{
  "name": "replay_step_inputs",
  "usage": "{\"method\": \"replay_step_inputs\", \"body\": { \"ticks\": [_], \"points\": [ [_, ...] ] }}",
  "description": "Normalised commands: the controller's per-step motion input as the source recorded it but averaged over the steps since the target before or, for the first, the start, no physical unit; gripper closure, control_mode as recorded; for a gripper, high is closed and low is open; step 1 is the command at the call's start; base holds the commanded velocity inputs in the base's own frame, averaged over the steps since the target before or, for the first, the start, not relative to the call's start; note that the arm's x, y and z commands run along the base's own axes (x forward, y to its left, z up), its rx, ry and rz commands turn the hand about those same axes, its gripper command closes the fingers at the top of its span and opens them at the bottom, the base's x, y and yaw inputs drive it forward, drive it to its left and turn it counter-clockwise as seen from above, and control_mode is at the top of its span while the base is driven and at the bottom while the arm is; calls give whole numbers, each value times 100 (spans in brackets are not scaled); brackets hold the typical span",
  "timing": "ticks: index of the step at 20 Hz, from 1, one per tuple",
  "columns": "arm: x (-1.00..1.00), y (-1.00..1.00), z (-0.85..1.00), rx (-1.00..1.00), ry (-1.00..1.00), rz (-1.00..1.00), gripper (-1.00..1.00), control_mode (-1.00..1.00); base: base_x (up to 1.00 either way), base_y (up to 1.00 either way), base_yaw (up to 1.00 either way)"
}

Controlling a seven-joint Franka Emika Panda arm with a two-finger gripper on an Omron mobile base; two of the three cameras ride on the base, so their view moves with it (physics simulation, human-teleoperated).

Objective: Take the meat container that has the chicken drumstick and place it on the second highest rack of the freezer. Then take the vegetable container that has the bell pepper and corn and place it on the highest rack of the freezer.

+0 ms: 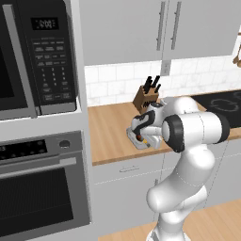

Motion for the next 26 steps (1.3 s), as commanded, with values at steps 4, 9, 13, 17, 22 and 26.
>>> {"method": "replay_step_inputs", "body": {
  "ticks": [4, 9, 13, 17, 22, 26],
  "points": [
    [0, 0, -2, 0, 2, 0, 100, -100, 0, 0, 0],
    [-5, 0, -87, 0, 12, 0, 100, -100, 0, 0, 0],
    [0, 2, -65, 0, 6, 0, 100, -100, 0, 0, 0],
    [-29, 0, 13, 0, -13, 0, 100, -100, 0, 0, 0],
    [-28, 0, 75, 0, -21, -1, 100, -100, 0, 0, 0],
    [-18, 0, 97, 0, -12, -1, 100, -100, 0, 0, 0]
  ]
}}
